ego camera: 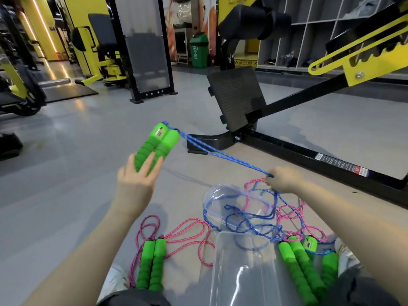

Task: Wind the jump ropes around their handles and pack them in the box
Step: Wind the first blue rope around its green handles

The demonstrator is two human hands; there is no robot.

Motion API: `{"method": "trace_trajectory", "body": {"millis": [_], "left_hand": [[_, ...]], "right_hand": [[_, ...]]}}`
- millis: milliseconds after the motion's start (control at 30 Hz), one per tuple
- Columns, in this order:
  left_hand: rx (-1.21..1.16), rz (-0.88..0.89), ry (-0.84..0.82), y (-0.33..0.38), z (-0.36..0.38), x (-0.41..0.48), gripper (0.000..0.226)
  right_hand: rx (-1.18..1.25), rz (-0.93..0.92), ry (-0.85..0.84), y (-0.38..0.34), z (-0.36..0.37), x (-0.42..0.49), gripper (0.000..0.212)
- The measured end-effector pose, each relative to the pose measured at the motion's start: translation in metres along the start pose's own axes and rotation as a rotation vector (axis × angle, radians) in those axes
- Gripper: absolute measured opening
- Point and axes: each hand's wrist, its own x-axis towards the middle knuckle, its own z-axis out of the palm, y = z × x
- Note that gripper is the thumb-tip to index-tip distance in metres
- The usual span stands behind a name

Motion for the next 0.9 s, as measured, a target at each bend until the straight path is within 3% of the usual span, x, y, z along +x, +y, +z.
{"method": "trace_trajectory", "body": {"millis": [33, 167, 300, 367, 433, 567, 667, 733, 833, 900], "left_hand": [[0.01, 0.004, -0.037, -0.007, 0.001, -0.008, 0.047], [0.021, -0.027, -0.12, -0.02, -0.001, -0.025, 0.049], [0.043, -0.135, -0.028, -0.024, -0.006, -0.013, 0.044], [0.06, -0.124, 0.018, -0.031, -0.008, -0.01, 0.042], [0.047, -0.186, 0.021, -0.039, -0.011, -0.015, 0.041], [0.002, -0.415, -0.037, -0.056, -0.02, -0.038, 0.045], [0.011, -0.345, -0.02, -0.065, -0.025, -0.045, 0.043], [0.021, -0.237, 0.007, -0.065, -0.028, -0.04, 0.042], [-0.012, -0.19, 0.009, -0.055, -0.032, -0.019, 0.045], [-0.05, -0.23, 0.012, -0.045, -0.035, -0.004, 0.047]], "right_hand": [[-0.041, 0.03, 0.083, 0.007, -0.006, 0.002, 0.019], [0.211, 0.028, 0.323, 0.0, -0.046, 0.004, 0.02], [0.154, -0.01, 0.666, -0.023, -0.114, 0.005, 0.014], [0.135, 0.017, 0.745, -0.032, -0.148, -0.001, 0.017], [0.121, 0.067, 0.725, -0.033, -0.166, -0.008, 0.017], [0.146, 0.167, 0.442, -0.021, -0.16, -0.017, 0.016], [0.339, 0.073, 0.44, -0.023, -0.152, -0.016, 0.024], [0.438, -0.041, 0.603, -0.039, -0.157, -0.02, 0.024], [0.404, -0.278, 0.983, -0.068, -0.178, -0.028, 0.026], [0.276, -0.367, 0.977, -0.081, -0.189, -0.028, 0.025]]}}
